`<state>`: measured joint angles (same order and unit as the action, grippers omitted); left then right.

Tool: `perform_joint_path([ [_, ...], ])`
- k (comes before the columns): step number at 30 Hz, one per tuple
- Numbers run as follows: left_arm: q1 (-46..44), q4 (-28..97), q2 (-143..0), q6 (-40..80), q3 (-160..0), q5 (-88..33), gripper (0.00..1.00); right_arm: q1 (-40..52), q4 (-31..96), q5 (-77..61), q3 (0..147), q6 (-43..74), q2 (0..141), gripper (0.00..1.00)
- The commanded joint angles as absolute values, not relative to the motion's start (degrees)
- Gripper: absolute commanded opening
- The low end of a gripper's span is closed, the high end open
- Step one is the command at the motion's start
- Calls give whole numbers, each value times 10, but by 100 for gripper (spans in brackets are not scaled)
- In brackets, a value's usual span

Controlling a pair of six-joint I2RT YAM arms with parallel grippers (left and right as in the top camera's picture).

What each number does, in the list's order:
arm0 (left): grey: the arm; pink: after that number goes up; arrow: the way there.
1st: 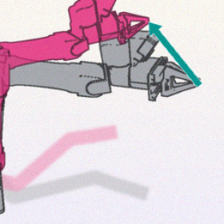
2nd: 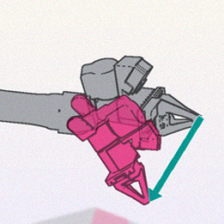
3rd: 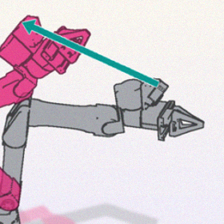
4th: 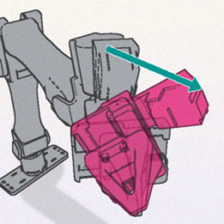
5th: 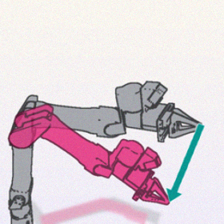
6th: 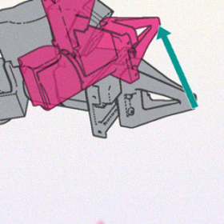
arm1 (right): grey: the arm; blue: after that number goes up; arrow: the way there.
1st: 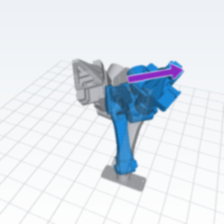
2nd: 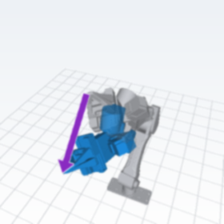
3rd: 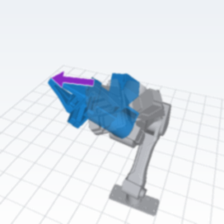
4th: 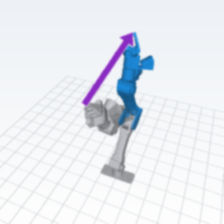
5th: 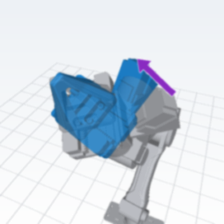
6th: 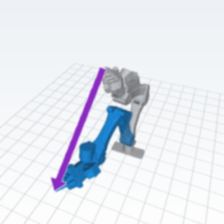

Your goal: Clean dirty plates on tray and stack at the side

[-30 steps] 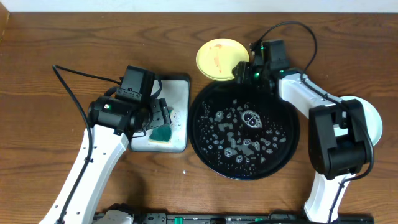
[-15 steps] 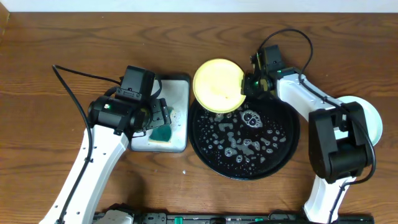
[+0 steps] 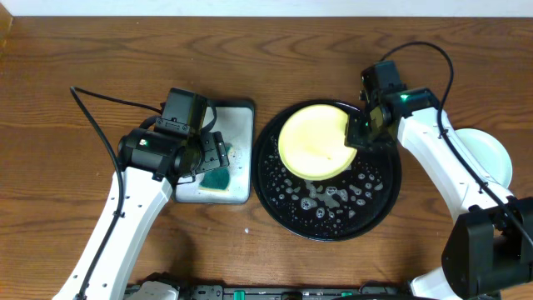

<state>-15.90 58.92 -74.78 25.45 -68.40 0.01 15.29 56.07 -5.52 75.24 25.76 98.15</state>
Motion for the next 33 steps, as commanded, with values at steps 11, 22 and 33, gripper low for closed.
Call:
perform_joint_path([
  [11,-157,591,-746,253,-700,5,82,154,454,-126,588,381,986,25],
  [22,-157,591,-746,253,-700,5,82,143,448,-121,689,8,855,36],
  [33,-157,576,-749,262,-685,8,82,143,470,-120,690,30,783,41],
])
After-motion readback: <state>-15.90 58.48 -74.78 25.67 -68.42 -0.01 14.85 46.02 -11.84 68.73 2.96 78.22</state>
